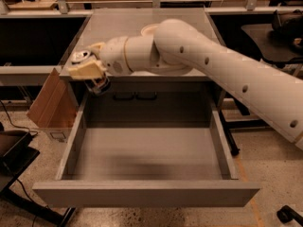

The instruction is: Pick pepsi can from top drawer and place on counter

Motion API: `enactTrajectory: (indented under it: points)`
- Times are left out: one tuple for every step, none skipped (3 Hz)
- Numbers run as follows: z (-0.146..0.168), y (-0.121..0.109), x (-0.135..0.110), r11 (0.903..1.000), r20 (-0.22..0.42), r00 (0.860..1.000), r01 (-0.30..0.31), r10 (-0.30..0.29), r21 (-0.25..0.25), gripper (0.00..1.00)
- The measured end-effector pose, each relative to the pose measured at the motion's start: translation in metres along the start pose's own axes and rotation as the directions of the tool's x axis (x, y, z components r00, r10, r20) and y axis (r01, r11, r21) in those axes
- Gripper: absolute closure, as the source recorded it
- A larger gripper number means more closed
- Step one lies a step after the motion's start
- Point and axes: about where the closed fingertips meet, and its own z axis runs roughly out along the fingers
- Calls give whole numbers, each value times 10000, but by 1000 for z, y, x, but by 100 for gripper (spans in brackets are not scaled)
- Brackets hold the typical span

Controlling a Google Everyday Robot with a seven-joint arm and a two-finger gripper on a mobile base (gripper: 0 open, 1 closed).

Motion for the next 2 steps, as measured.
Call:
enactTrajectory:
  points:
    - [32,-82,-54,9797,1034,9918,-926,750,1776,100]
    - [49,-129,-66,9433,1556,9822,-1479,1050,2971,100]
